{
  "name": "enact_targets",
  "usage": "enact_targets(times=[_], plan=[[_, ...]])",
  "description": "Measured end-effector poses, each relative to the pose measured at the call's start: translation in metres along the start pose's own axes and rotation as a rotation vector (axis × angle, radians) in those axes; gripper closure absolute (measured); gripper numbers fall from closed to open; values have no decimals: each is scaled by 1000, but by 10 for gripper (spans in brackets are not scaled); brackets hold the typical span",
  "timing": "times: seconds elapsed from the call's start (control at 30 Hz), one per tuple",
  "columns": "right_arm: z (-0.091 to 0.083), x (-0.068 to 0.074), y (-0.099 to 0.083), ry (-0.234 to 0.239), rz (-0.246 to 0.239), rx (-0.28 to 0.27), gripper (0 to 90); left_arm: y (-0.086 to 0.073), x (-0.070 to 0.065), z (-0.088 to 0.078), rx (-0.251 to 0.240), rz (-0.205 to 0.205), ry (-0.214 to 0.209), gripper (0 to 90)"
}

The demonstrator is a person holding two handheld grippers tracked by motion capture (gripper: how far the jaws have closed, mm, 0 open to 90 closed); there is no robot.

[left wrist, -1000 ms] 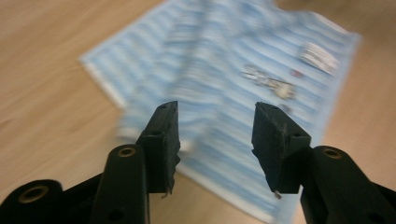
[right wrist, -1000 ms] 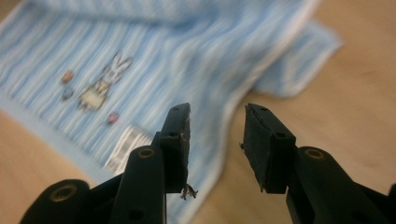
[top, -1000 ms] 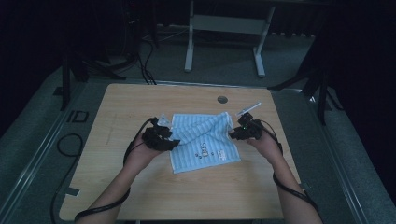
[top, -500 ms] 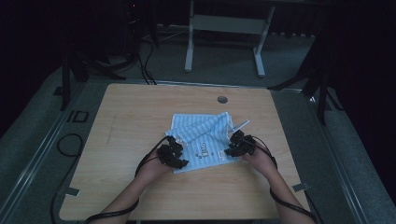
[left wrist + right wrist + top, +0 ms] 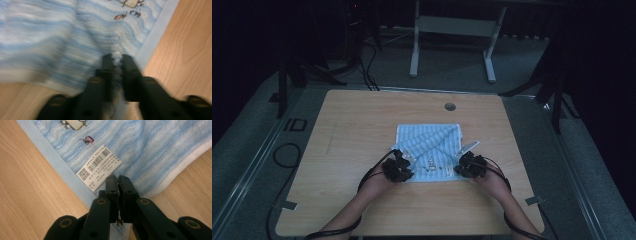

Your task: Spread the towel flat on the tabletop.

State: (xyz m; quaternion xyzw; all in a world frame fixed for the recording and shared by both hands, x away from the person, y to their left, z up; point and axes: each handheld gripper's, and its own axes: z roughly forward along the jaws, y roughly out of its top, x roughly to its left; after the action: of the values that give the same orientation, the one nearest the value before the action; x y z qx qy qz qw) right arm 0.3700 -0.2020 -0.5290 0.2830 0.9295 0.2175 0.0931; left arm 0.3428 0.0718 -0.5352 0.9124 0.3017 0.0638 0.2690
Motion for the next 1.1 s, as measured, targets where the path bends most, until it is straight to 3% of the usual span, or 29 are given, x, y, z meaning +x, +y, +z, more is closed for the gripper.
enact_targets(times=[0.07, 0.1, 0.2, 0.23, 0.33, 0.37, 0.43, 0.53, 0.63, 0.73, 0.77, 0.8, 0.87, 0.93, 0.97, 1.0, 1.03, 1.1], plan=[[-4, 2, -1, 5, 9, -1, 873, 0, -2, -6, -20, -8, -6, 851], [-15, 7, -4, 3, 0, -34, 873, 0, -5, -18, -49, -7, -43, 850], [-30, 15, -10, 12, -4, -68, 872, -1, -12, -32, -67, 11, -45, 849], [-45, 24, -18, 7, -16, -96, 873, -2, -20, -45, -92, 21, -65, 849], [-59, 34, -26, 20, -23, -118, 872, -5, -30, -55, -96, 37, -86, 848], [-71, 45, -35, 26, -23, -139, 872, -9, -43, -60, -90, 56, -103, 848], [-77, 51, -40, 31, -27, -148, 872, -12, -49, -62, -82, 69, -115, 846], [-89, 75, -61, 47, -36, -150, 872, -23, -65, -65, -70, 80, -168, 838], [-92, 85, -71, 62, -28, -146, 872, -32, -79, -62, -44, 89, -209, 834], [-93, 93, -82, 73, -10, -143, 872, -37, -87, -60, -29, 101, -223, 830], [-93, 98, -87, 81, -3, -139, 872, -41, -95, -58, -12, 100, -292, 830], [-90, 105, -96, 116, 8, -115, 868, -43, -99, -58, -3, 107, -325, 818], [-87, 113, -104, 167, -4, -65, 851, -45, -105, -57, 16, 108, -433, 789], [-91, 117, -106, 199, -13, -60, 775, -44, -110, -61, 14, 126, -478, 745], [-95, 118, -105, 186, -26, -69, 758, -41, -108, -66, -2, 132, -472, 728], [-102, 115, -100, 156, -34, -93, 745, -38, -105, -69, -16, 124, -438, 704], [-106, 110, -95, 140, -34, -115, 751, -38, -105, -69, -16, 124, -438, 694], [-110, 100, -86, 80, -32, -131, 804, -29, -84, -75, -56, 97, -354, 687]])
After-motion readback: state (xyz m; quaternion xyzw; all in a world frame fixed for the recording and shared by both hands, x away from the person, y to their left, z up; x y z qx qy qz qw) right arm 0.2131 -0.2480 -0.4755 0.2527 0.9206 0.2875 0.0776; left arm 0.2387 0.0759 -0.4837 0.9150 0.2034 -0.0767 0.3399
